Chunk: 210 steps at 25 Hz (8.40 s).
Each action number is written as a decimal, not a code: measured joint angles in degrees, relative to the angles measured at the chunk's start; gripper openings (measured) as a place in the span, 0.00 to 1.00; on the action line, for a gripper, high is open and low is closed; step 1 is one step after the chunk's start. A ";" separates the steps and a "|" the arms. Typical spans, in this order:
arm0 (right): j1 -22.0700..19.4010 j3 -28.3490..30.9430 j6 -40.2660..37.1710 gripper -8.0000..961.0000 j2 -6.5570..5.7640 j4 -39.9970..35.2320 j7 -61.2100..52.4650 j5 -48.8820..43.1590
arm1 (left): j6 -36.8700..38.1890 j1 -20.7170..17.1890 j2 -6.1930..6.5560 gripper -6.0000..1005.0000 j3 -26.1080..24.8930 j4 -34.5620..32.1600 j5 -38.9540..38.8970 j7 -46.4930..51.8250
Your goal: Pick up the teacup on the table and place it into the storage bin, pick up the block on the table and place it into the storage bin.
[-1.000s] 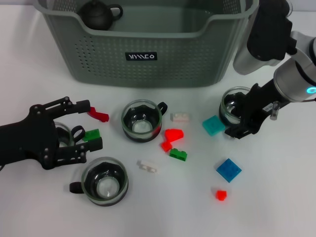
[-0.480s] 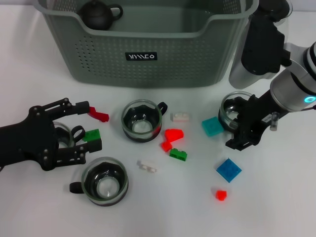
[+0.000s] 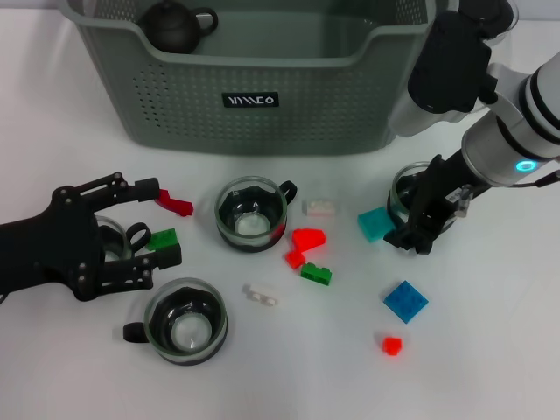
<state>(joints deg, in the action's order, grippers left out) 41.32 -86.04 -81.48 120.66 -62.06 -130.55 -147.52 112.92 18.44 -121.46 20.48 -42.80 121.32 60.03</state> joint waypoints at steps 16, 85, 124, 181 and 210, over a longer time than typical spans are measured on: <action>0.96 -0.69 -0.73 0.18 -0.25 0.71 -5.60 -0.56 | -0.33 0.15 0.00 0.84 -0.25 0.00 -0.03 0.01; 29.05 9.38 37.03 0.11 -0.44 33.08 -22.59 -7.12 | -3.93 0.99 -0.44 0.84 -0.60 3.88 -0.17 -0.18; -12.89 22.40 -23.44 0.63 -0.59 -29.91 19.93 26.56 | 1.04 -1.44 0.44 0.84 -3.65 0.20 4.79 0.40; 5.89 -18.19 6.71 0.52 0.11 1.30 14.60 17.62 | 0.72 -2.01 -0.09 0.84 -5.10 0.98 4.36 0.00; 4.88 -18.04 9.82 0.11 -0.19 1.93 13.62 19.57 | 0.15 -2.06 -0.17 0.84 -5.11 1.41 4.37 0.00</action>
<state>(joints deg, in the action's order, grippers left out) 46.20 -104.08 -71.66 120.47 -60.13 -116.92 -127.96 113.06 16.38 -121.63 15.37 -41.40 125.68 60.03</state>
